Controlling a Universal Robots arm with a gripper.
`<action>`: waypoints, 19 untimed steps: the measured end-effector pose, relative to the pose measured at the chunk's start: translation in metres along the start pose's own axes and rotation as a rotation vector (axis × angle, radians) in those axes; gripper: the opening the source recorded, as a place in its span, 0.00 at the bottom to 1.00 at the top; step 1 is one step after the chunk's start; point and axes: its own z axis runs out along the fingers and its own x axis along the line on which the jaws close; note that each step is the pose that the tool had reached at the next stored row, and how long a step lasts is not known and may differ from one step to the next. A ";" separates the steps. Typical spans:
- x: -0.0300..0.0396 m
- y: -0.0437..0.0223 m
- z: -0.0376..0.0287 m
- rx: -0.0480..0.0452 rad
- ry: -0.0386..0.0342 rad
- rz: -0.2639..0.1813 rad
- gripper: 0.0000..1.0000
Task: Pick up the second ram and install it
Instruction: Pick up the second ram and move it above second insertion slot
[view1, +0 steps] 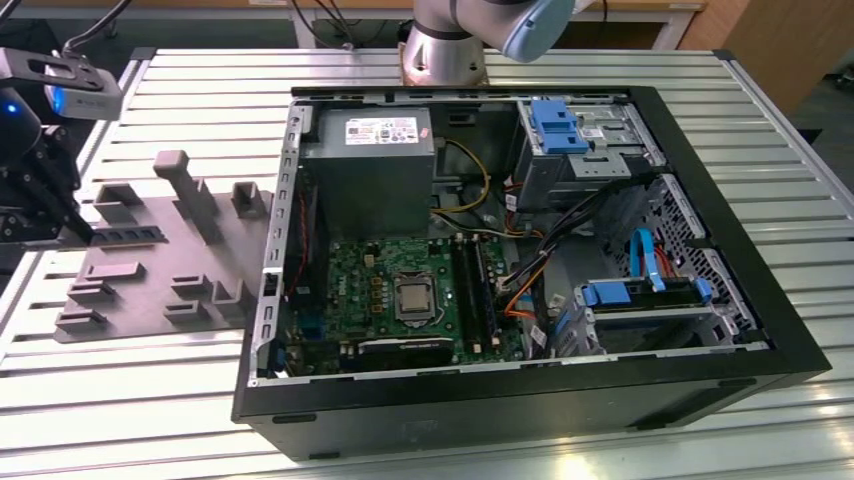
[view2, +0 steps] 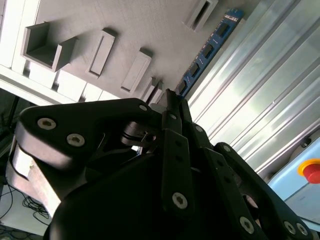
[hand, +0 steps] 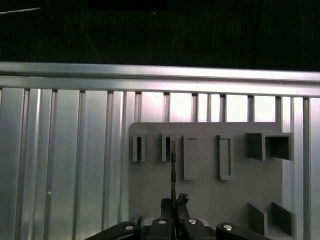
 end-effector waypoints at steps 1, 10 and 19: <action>0.0000 0.0000 -0.0005 0.0000 0.0000 0.000 0.14; -0.0001 0.0001 -0.0031 0.0001 0.0001 0.000 0.14; -0.0001 0.0002 -0.0060 0.0001 0.0001 0.000 0.14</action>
